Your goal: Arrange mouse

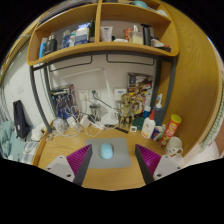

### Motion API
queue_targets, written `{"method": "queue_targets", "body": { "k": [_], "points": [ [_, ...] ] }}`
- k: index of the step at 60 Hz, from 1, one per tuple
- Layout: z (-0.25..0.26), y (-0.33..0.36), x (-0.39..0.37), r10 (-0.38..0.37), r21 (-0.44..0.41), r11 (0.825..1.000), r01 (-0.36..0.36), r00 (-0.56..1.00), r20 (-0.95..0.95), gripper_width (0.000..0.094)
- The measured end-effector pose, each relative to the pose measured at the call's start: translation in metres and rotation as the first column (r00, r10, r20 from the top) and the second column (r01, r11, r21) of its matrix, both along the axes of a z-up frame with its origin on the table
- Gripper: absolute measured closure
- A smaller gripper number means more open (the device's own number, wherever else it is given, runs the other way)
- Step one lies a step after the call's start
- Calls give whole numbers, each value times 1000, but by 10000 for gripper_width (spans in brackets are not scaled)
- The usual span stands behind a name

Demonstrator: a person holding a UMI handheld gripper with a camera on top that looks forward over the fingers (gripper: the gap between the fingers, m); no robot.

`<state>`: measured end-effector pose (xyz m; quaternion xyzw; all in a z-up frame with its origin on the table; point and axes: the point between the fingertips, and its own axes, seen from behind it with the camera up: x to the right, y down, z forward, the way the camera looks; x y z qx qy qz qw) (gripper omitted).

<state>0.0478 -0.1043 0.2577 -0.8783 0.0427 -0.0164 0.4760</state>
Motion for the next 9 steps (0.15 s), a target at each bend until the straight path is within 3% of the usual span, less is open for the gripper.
{"method": "queue_targets", "body": {
  "k": [9],
  "points": [
    [-5,-30,4,27,6,1000,-27,1000,-12,84]
  ]
}}
